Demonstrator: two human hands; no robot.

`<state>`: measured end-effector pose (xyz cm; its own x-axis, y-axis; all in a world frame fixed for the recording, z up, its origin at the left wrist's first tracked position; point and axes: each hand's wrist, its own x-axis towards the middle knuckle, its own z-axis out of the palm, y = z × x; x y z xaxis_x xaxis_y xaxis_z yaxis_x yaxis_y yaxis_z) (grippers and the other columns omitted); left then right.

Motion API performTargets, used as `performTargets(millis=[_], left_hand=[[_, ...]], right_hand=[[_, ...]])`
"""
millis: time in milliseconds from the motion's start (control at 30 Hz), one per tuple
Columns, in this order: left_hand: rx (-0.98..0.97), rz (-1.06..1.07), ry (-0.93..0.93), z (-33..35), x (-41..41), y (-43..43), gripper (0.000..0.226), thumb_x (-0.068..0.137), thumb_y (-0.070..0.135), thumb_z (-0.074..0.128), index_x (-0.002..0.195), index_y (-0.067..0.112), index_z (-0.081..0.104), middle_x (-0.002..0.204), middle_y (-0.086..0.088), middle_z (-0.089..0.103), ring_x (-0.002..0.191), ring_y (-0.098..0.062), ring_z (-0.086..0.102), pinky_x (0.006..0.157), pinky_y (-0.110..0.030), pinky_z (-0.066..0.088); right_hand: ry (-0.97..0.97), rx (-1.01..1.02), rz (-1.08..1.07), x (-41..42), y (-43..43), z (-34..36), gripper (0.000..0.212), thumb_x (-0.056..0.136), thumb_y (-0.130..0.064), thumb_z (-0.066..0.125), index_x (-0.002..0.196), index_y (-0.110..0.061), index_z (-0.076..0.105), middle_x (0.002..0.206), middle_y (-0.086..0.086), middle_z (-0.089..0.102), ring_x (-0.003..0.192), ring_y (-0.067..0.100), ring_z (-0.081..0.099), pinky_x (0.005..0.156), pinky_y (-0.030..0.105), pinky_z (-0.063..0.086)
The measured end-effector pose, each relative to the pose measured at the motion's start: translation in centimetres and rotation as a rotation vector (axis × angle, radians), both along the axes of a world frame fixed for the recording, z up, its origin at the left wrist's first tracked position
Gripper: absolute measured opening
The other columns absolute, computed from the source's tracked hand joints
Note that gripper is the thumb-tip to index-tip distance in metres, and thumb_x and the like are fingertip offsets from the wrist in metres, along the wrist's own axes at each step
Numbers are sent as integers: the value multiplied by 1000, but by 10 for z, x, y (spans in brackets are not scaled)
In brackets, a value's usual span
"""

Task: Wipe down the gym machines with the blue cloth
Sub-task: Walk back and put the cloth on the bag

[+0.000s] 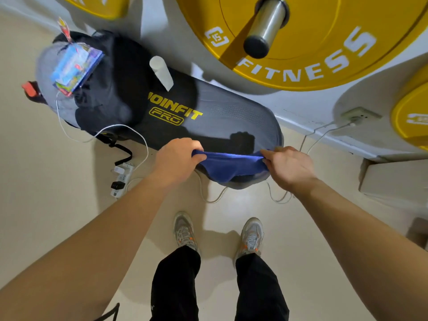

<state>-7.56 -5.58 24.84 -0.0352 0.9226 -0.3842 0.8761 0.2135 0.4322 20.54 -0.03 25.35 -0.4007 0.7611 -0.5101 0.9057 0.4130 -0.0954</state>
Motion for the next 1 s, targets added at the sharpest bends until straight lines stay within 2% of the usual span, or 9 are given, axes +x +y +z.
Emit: performTargets(millis=[67,133,233,333,467,633,800,900,1000], left_hand=[[6,3,42,12,-2,10,13,95,35,56,98,30,68,93,5,61,93,-21,55,77,-40,48],[-1,-17,72,20,-6,20,18,96,26,52,104,26,68,100,-1,63,96,-25,56,78,-41,48],[28,21,53,36,-13,36,18,96,20,53,105,21,68,103,-5,65,99,-30,58,84,-45,50],[117,112,33,54,-19,52,19,99,19,52,109,19,68,106,-4,67,100,-26,60,87,-44,51],[236,154,61,78,-25,71,22,99,15,52,112,16,70,103,-6,66,97,-26,59,80,-37,47],[343,142,109,88,-25,72,25,97,9,52,112,17,71,102,-4,67,98,-25,56,77,-38,48],[385,79,154,41,-14,34,20,92,8,61,106,15,74,93,-6,69,91,-27,57,66,-41,52],[290,-8,112,-31,-10,5,25,83,-2,61,101,10,73,92,-10,68,90,-31,61,70,-40,53],[86,-91,12,-105,0,-27,32,79,2,53,104,10,72,98,-12,69,90,-36,64,78,-44,54]], right_hand=[[6,18,-40,-3,13,10,28,102,-36,41,126,-37,57,113,2,55,107,26,51,84,38,51],[-10,8,-97,-9,29,20,25,101,-31,46,119,-28,63,110,4,57,104,28,54,82,38,50],[-45,-6,-195,-19,56,44,32,104,-40,38,109,-20,62,111,12,65,100,35,60,76,36,42],[-56,122,-186,-27,78,71,37,105,-45,33,113,-21,60,111,15,67,100,39,63,76,39,45],[56,233,-163,-28,91,97,20,103,-29,42,112,-23,60,111,12,67,98,38,63,71,37,44],[143,355,-157,-16,86,102,20,97,-15,52,114,-23,58,112,7,61,97,36,61,65,33,37],[74,289,-115,-2,52,54,29,97,-18,49,122,-28,58,111,6,61,99,35,62,70,36,46],[27,186,-109,5,25,1,37,92,-15,51,121,-36,59,110,0,63,100,31,64,73,35,51],[-40,102,-111,13,-5,-64,39,89,-12,49,118,-36,60,106,-1,65,94,29,65,71,33,52]])
